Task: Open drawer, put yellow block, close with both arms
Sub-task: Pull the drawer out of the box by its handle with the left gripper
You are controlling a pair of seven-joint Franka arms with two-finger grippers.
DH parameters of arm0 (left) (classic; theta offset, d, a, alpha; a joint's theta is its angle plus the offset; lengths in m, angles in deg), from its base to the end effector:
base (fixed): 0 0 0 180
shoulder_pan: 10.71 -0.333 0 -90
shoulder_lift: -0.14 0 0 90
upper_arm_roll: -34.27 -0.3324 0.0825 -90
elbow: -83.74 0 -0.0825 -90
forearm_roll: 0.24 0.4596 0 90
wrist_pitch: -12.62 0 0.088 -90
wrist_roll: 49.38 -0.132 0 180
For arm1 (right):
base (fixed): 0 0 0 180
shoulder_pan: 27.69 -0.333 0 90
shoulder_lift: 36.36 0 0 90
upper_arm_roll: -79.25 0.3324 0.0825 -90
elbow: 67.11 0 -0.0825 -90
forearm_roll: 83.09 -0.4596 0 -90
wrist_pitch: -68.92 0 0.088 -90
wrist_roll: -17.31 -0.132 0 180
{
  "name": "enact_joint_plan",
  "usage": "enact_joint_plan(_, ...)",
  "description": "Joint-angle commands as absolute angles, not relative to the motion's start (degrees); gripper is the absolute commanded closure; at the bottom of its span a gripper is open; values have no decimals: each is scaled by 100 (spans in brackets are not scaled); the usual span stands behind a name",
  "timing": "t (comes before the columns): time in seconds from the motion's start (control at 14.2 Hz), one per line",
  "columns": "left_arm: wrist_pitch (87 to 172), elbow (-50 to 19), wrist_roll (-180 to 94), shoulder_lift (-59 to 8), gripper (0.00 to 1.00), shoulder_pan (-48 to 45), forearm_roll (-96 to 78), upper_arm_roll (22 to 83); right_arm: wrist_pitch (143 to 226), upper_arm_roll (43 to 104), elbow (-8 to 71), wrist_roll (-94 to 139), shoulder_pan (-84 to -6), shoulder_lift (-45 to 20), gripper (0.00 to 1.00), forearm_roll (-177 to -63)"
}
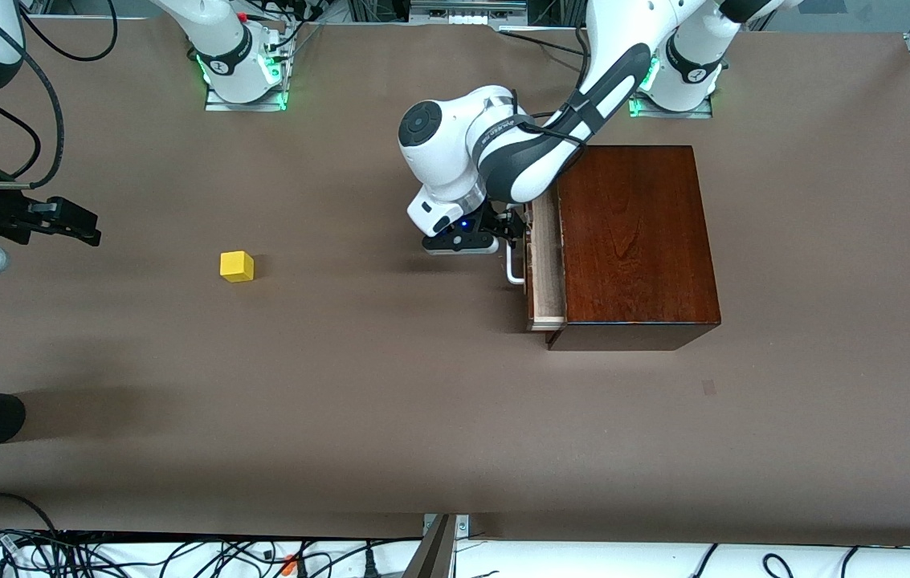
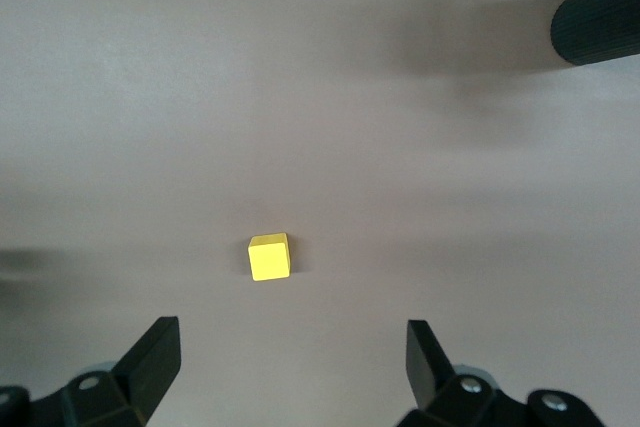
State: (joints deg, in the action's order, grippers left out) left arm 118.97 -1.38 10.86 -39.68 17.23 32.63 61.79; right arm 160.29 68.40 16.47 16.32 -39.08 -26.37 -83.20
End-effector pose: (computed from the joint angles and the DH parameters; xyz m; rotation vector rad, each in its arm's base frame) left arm 0.5096 -0.5609 0.2317 -2.8283 0.1224 -0.0875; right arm 0.6848 0.0163 0.5665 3.1099 -0.0089 -0.0542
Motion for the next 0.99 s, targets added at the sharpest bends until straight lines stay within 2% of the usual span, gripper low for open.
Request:
enact_joint_plan(0.0, 11941, 278, 1232, -4196, 0, 1961, 3175, 6230, 16085, 6835, 1709, 1713, -3877, -2678, 0, -8291)
enact_joint_plan(0.92, 12178, 797, 1442, -4495, 0, 2216, 2973, 6230, 16164, 6835, 1709, 1722, -3824, -2643, 0, -8274)
